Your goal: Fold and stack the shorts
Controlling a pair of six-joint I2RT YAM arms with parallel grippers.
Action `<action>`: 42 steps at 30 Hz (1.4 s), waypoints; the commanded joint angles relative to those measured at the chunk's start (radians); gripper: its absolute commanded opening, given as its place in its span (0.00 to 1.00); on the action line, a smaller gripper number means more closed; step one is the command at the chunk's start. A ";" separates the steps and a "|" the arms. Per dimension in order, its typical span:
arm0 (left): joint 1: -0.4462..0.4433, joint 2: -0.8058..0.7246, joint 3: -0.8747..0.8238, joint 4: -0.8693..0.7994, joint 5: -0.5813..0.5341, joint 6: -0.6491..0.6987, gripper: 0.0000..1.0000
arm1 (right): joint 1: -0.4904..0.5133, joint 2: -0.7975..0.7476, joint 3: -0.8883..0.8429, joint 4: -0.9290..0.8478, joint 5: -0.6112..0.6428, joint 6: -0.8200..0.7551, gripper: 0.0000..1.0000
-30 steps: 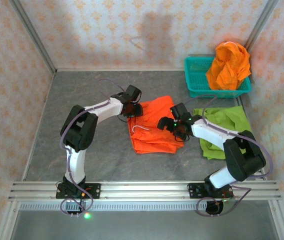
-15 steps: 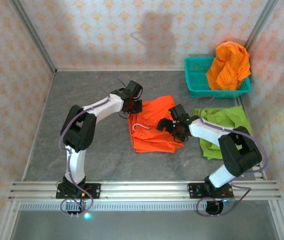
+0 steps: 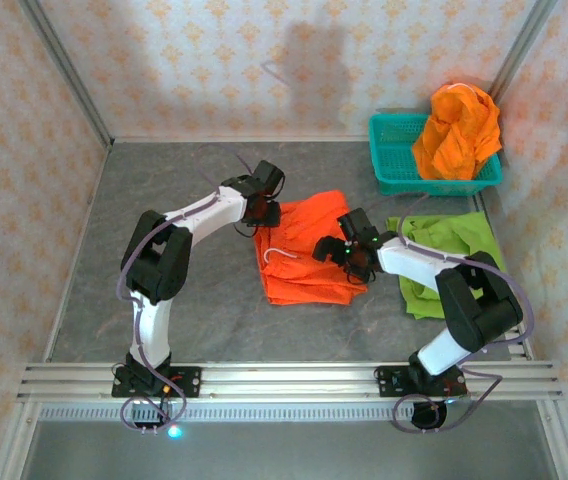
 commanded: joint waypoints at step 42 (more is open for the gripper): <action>0.010 -0.281 -0.186 0.004 -0.075 -0.029 0.00 | -0.010 -0.007 -0.047 -0.030 -0.047 -0.007 1.00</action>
